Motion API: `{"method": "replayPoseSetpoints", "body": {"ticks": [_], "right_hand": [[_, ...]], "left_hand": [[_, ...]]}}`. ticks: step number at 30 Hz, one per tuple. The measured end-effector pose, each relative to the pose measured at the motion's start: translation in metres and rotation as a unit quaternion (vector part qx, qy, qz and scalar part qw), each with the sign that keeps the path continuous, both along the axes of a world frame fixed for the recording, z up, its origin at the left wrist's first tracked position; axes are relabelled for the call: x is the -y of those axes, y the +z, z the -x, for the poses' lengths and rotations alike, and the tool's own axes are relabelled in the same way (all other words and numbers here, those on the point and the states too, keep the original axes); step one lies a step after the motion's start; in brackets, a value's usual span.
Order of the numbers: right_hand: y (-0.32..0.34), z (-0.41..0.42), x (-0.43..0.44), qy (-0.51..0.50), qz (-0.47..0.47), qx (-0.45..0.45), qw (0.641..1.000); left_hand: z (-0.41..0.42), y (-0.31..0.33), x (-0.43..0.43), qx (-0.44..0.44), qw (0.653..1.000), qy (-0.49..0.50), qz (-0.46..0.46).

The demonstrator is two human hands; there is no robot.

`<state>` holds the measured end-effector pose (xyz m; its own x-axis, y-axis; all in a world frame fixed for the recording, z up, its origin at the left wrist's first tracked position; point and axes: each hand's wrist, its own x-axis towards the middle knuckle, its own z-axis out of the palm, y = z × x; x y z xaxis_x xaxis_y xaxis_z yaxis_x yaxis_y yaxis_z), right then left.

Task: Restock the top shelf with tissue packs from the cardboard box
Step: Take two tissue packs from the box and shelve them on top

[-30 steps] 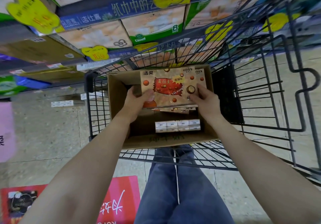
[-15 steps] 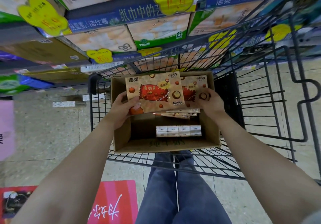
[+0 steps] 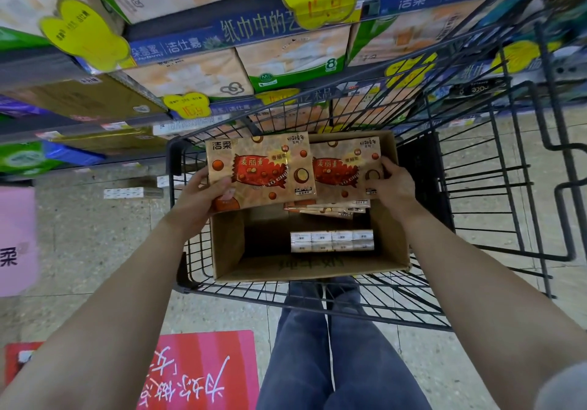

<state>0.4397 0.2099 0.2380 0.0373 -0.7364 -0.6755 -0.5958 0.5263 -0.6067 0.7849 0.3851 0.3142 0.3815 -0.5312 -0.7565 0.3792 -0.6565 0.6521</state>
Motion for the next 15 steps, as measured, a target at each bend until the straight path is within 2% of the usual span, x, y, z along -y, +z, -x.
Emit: {"method": "replayPoseSetpoints", "body": {"ticks": [4,7,15], "right_hand": [[-0.004,0.001,-0.002,-0.057,-0.047,0.084,0.994],[-0.003,0.001,-0.003,-0.064,-0.065,0.122,0.988],[-0.009,-0.003,0.0,-0.064,-0.088,0.115,0.987]], "left_hand": [[-0.01,0.004,-0.008,0.003,1.0,-0.005,0.008],[-0.015,0.004,-0.014,0.006,1.0,-0.001,0.007],[-0.016,0.002,-0.027,0.02,0.999,0.033,-0.013]]}}
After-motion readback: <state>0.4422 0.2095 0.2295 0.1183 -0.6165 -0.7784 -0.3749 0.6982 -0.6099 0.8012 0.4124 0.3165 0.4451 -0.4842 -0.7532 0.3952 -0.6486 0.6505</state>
